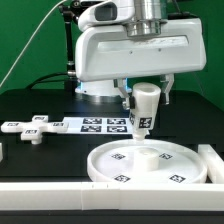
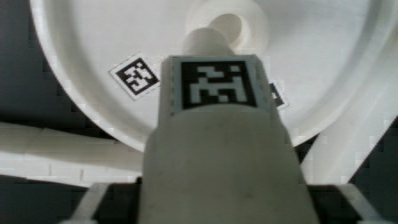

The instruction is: Assemble round table

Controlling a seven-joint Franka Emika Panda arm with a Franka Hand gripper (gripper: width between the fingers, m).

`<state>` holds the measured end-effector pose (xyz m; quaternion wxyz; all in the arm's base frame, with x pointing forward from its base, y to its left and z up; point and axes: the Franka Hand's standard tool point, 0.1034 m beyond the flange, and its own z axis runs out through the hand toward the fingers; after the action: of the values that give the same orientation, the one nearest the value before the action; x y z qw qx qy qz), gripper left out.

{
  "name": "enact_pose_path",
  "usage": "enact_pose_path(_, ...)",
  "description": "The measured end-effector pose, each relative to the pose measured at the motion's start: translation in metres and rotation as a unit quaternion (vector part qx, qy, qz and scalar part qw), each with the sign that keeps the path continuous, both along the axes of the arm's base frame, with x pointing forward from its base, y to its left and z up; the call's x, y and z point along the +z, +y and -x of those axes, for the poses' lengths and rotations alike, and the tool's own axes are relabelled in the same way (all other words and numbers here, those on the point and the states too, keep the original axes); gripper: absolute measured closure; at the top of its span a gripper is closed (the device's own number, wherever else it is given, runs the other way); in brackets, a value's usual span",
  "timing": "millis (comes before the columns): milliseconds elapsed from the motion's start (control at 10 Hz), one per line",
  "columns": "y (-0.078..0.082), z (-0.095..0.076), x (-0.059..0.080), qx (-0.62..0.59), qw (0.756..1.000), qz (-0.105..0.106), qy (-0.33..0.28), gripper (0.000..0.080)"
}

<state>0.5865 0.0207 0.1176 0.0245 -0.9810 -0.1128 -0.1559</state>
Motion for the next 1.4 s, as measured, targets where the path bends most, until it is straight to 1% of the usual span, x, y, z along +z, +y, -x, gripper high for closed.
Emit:
enact_pose_path(100,-0.001,0.003,-0.003,-0.003,1.0,0.003,-0.01,0.039)
enact_pose_path(200,0.004,0.004,-0.005,-0.004,1.0,0.001,-0.006,0.039)
enact_pose_path(400,0.009,0.005,-0.008,0.0,1.0,0.0,-0.004,0.039)
enact_pose_path(600,0.007,0.004,-0.008,0.0,1.0,0.004,-0.018,0.039)
enact_pose_path(800,0.007,0.004,-0.009,0.001,1.0,0.004,-0.016,0.039)
enact_pose_path(900,0.003,0.004,-0.008,-0.006,0.999,0.009,-0.047,0.039)
enact_pose_path(1000,0.008,0.01,-0.012,-0.005,0.999,0.007,-0.044,0.039)
enact_pose_path(1100,0.016,0.012,-0.013,-0.009,0.999,0.001,-0.038,0.039)
enact_pose_path(1200,0.02,0.012,-0.013,-0.008,0.999,-0.001,-0.038,0.039)
enact_pose_path(1400,0.02,0.013,-0.014,-0.007,0.999,-0.001,-0.038,0.039)
